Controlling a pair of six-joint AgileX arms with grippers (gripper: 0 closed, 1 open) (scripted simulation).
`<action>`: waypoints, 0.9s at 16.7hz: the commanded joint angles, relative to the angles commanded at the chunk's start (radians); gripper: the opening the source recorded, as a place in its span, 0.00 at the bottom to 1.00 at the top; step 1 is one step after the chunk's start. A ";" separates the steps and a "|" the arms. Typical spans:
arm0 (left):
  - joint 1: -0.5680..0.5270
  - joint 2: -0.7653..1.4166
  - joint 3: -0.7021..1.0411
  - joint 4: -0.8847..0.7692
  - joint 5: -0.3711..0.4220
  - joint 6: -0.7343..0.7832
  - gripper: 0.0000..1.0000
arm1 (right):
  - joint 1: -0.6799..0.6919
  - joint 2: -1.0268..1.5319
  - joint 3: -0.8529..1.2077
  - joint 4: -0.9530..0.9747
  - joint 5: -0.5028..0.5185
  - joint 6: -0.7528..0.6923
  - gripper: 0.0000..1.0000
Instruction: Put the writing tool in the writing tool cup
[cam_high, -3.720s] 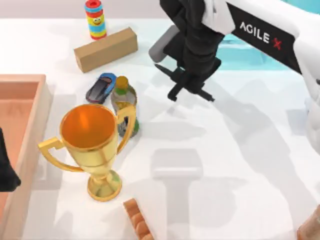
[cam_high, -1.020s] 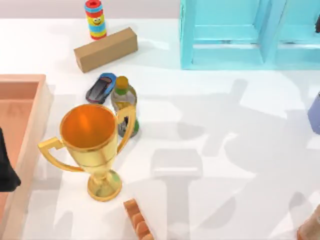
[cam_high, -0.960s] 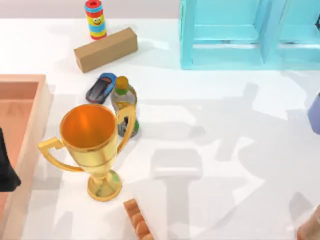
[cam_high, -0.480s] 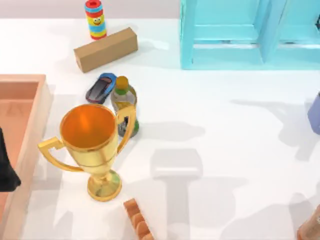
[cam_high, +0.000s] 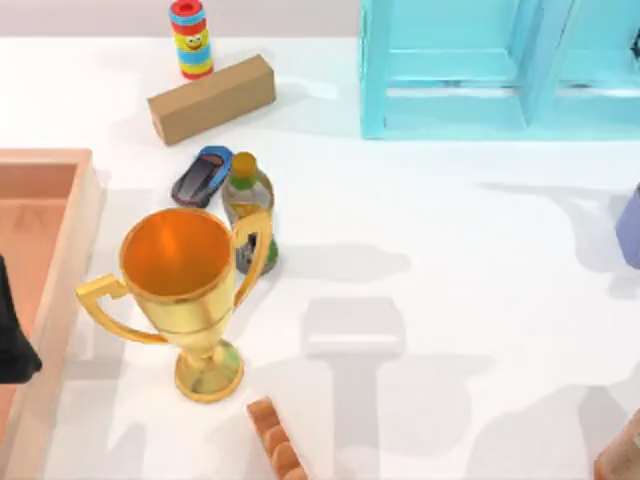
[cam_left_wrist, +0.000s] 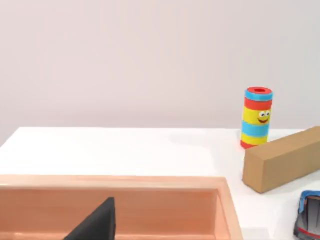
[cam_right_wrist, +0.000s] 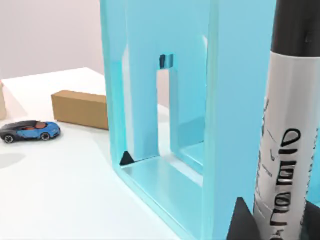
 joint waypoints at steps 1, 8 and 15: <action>0.000 0.000 0.000 0.000 0.000 0.000 1.00 | 0.013 -0.012 -0.005 0.014 -0.004 0.002 0.00; 0.000 0.000 0.000 0.000 0.000 0.000 1.00 | 0.139 -0.137 -0.151 0.036 -0.074 -0.013 0.00; 0.000 0.000 0.000 0.000 0.000 0.000 1.00 | 0.055 -0.280 -0.292 -0.055 -0.020 -0.098 0.00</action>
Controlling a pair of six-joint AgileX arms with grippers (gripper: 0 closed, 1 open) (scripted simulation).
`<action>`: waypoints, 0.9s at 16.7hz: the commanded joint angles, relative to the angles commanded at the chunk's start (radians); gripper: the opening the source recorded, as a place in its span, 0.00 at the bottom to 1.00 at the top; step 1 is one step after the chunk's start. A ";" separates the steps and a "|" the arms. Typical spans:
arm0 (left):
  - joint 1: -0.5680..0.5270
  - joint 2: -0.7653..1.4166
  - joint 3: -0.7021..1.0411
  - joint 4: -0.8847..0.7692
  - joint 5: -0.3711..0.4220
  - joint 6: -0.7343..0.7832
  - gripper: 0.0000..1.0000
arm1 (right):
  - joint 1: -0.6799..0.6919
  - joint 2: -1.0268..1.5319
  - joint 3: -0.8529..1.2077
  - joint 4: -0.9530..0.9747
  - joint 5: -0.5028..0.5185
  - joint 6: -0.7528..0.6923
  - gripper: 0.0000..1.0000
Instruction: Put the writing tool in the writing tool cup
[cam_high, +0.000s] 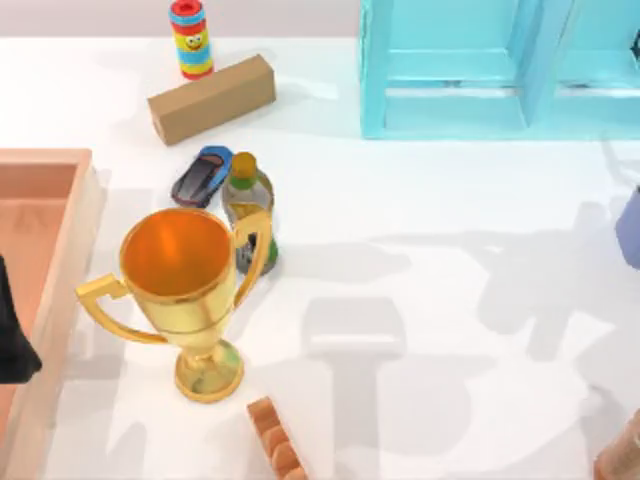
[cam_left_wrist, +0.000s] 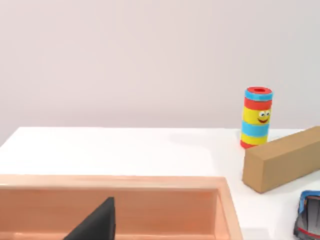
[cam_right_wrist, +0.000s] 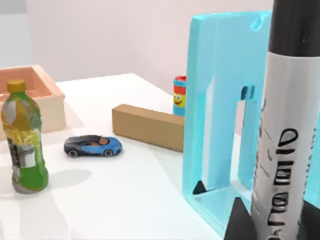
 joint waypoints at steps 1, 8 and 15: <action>0.000 0.000 0.000 0.000 0.000 0.000 1.00 | -0.022 0.001 -0.003 -0.002 0.015 -0.008 0.00; 0.000 0.000 0.000 0.000 0.000 0.000 1.00 | -0.042 0.006 -0.004 -0.003 0.029 -0.013 0.15; 0.000 0.000 0.000 0.000 0.000 0.000 1.00 | -0.042 0.006 -0.004 -0.003 0.029 -0.013 0.68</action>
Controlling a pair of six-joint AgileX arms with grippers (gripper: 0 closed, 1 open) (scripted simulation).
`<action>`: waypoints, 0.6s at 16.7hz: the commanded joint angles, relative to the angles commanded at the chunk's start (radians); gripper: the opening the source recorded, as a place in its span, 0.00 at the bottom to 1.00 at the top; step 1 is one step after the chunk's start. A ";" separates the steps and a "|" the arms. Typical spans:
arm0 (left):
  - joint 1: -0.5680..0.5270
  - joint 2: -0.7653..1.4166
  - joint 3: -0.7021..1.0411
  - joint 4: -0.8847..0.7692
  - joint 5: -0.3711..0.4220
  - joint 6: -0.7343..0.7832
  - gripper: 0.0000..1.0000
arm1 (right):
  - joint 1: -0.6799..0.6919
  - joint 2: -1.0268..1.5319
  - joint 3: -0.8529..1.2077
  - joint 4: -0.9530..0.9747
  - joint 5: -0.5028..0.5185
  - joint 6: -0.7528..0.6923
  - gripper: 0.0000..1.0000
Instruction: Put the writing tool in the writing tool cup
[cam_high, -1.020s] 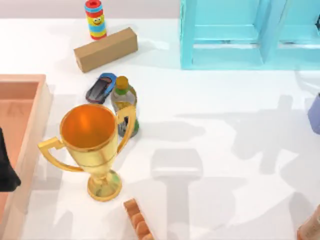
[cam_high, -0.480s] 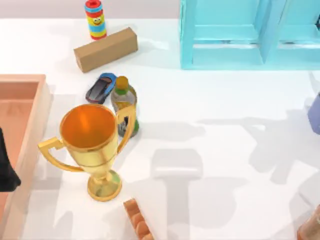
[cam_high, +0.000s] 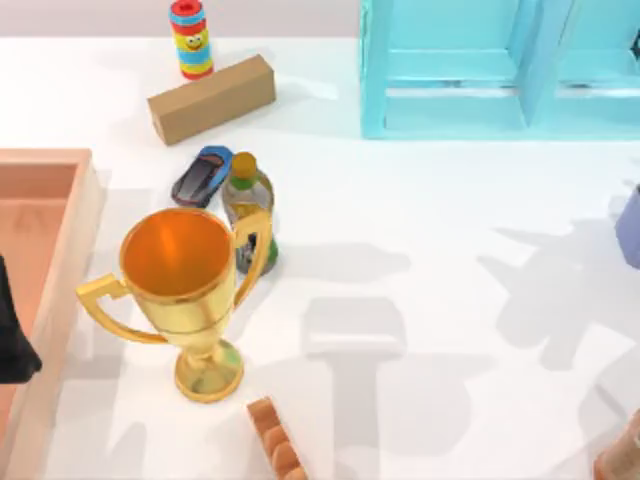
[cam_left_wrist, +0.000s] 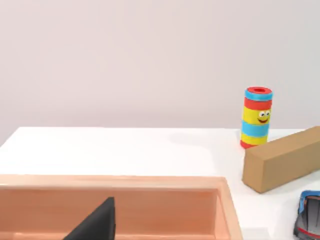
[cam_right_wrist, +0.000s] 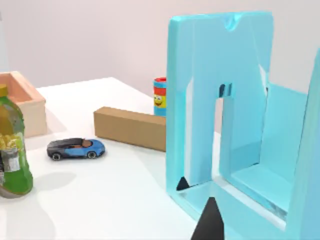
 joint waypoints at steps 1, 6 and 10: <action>0.000 0.000 0.000 0.000 0.000 0.000 1.00 | 0.000 0.000 0.000 0.000 0.000 0.000 0.75; 0.000 0.000 0.000 0.000 0.000 0.000 1.00 | 0.000 0.000 0.000 0.000 0.000 0.000 1.00; 0.000 0.000 0.000 0.000 0.000 0.000 1.00 | 0.000 0.000 0.000 0.000 0.000 0.000 1.00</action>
